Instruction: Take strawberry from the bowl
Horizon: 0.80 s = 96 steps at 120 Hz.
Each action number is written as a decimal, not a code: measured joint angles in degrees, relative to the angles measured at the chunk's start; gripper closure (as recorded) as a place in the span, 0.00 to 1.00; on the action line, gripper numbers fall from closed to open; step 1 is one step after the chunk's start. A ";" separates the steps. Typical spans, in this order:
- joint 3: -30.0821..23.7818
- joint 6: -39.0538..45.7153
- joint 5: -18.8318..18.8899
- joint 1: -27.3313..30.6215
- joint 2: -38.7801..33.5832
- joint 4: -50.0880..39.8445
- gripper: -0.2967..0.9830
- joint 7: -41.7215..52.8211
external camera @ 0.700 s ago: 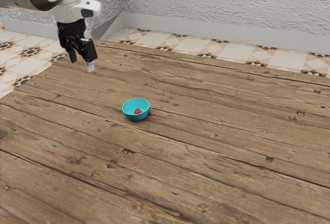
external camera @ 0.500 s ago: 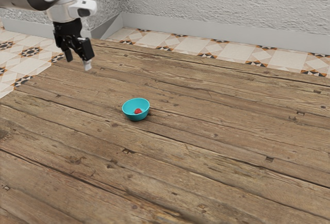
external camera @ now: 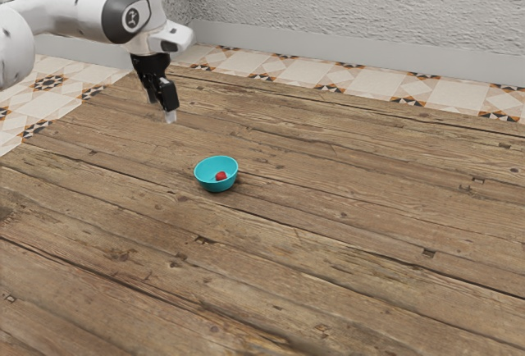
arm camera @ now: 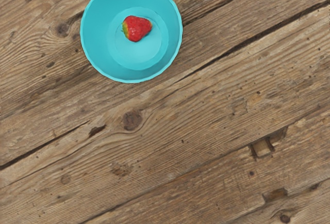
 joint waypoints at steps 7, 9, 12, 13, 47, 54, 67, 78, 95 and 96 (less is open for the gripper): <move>-0.57 0.76 -1.90 1.57 4.52 5.15 0.23 4.99; -1.12 0.61 -2.09 1.88 6.07 7.30 0.23 6.34; -2.31 0.41 -1.68 1.98 7.77 9.62 0.23 8.28; -2.97 0.36 -1.30 2.04 8.25 10.19 0.23 8.91; -7.20 3.80 1.87 3.85 16.97 13.62 0.23 26.17; -7.33 5.60 1.95 3.90 19.03 14.07 0.23 29.24; -7.38 8.44 2.05 3.93 22.84 15.89 0.23 34.41; -7.38 10.59 2.11 4.00 24.58 16.14 0.24 38.12; -7.38 13.40 2.09 4.03 26.68 16.24 0.37 42.83; -7.38 13.56 2.09 4.04 26.80 16.24 0.37 43.07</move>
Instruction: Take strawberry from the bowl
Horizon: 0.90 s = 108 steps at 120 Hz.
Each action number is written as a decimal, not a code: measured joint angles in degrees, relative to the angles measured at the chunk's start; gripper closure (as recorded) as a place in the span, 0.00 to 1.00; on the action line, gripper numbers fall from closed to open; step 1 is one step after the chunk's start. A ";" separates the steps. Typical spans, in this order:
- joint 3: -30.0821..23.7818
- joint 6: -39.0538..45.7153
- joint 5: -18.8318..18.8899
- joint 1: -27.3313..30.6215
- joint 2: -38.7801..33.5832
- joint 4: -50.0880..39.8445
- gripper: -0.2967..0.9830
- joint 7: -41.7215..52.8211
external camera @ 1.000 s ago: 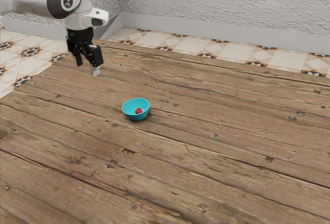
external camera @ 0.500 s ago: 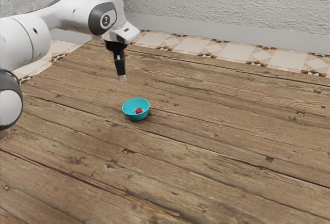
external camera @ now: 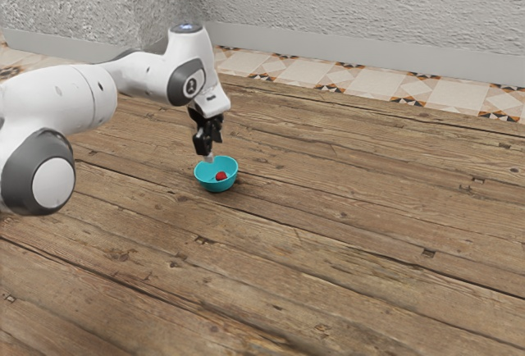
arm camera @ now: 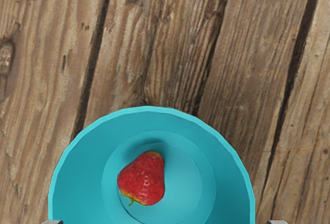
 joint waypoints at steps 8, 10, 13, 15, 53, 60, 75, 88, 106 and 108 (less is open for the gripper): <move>0.00 1.34 -0.01 0.03 1.48 0.28 0.42 1.83; 0.00 1.68 -0.01 0.04 1.86 0.36 0.43 2.26; 0.00 2.14 -0.01 0.03 2.29 0.43 0.44 2.88; 0.00 2.42 -0.01 0.04 2.53 0.46 0.45 3.28; 0.00 6.52 -0.01 0.68 6.80 1.71 0.52 9.17; -0.04 7.04 -0.01 0.68 7.92 2.59 0.52 9.96; -0.01 7.77 -0.01 0.89 9.01 3.06 0.53 11.41; 0.00 8.12 -0.01 1.02 9.58 3.06 0.54 12.45; -0.09 8.39 -0.01 0.95 9.96 3.02 0.54 13.61; -0.09 8.41 -0.02 0.95 9.98 3.02 0.54 13.72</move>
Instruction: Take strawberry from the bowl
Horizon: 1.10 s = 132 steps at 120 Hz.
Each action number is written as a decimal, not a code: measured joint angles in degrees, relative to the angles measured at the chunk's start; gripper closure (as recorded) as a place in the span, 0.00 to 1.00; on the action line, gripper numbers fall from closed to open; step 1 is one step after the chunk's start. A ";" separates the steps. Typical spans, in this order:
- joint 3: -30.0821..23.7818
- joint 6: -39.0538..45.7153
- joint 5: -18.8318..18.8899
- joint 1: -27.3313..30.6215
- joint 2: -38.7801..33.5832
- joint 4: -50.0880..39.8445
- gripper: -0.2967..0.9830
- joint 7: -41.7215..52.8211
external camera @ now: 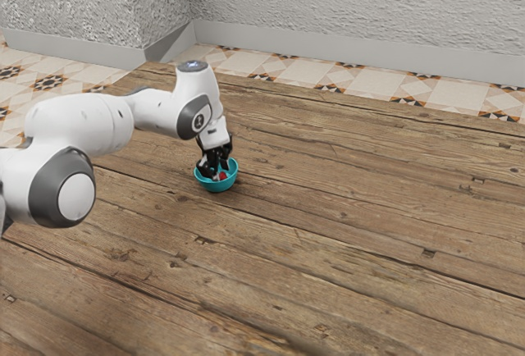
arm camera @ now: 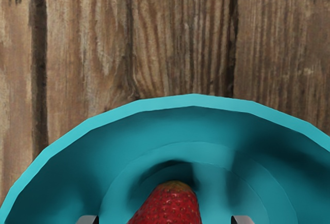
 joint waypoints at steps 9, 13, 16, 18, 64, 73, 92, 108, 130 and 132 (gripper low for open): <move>-0.06 0.08 0.00 -0.06 0.12 0.00 0.54 0.46; -0.07 0.11 0.00 -0.07 0.28 0.00 0.54 0.65; -0.08 0.13 -0.01 -0.08 0.36 0.00 0.54 0.78; -0.08 0.15 0.00 -0.08 0.40 0.00 0.55 0.86; -0.06 0.21 -0.13 -0.42 -2.01 -2.39 0.72 2.04; -0.03 -0.42 -0.25 -0.50 -3.99 -3.29 0.72 2.15; -0.01 -2.37 -0.34 -2.44 -13.07 -9.12 0.72 2.26; -0.08 -4.16 -0.53 -8.91 -16.05 -10.09 0.72 2.00; -0.44 -4.96 -0.60 -11.46 -13.30 -8.46 0.73 1.22; -0.51 -4.94 -0.60 -11.63 -12.81 -8.30 0.73 1.14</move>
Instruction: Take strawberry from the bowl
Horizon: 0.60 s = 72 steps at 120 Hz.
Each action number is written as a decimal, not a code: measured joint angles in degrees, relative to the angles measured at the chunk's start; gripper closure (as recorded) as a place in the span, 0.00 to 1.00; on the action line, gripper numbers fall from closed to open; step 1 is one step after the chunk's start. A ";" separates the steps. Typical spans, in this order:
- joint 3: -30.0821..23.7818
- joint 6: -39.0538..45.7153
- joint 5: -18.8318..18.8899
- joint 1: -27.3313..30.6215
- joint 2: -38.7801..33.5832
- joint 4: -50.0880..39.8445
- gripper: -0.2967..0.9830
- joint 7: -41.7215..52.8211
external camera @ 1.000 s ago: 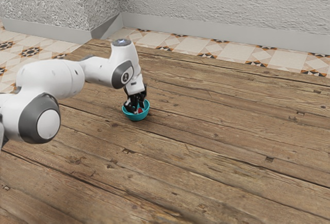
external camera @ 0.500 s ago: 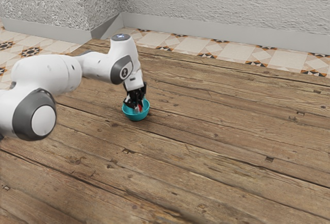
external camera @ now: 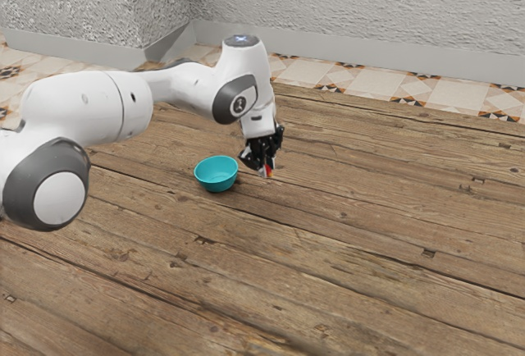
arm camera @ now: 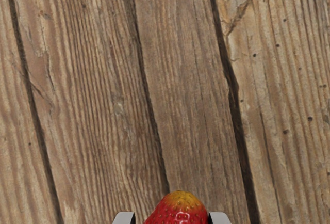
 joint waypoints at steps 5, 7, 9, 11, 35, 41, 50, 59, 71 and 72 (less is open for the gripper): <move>-0.32 0.21 0.00 -0.45 1.11 0.24 0.73 -0.21; -0.51 0.31 0.00 -0.59 1.51 0.30 0.73 -0.30; -0.66 0.40 0.00 -0.69 1.90 0.34 0.73 -0.39; -0.77 0.48 0.00 -0.76 2.25 0.37 0.73 -0.48; -1.06 1.20 0.00 -0.78 3.74 0.40 0.62 -1.36; -1.07 1.16 0.03 -0.73 3.83 0.39 0.54 -1.55; -1.06 1.12 0.03 -0.71 3.81 0.39 0.45 -1.81; -0.98 0.98 0.01 -0.72 3.01 -0.02 0.38 -2.38; -0.62 -1.67 0.01 -0.13 -2.74 -2.33 0.33 -5.09; -0.59 -2.00 0.02 -0.03 -3.43 -2.69 0.32 -5.45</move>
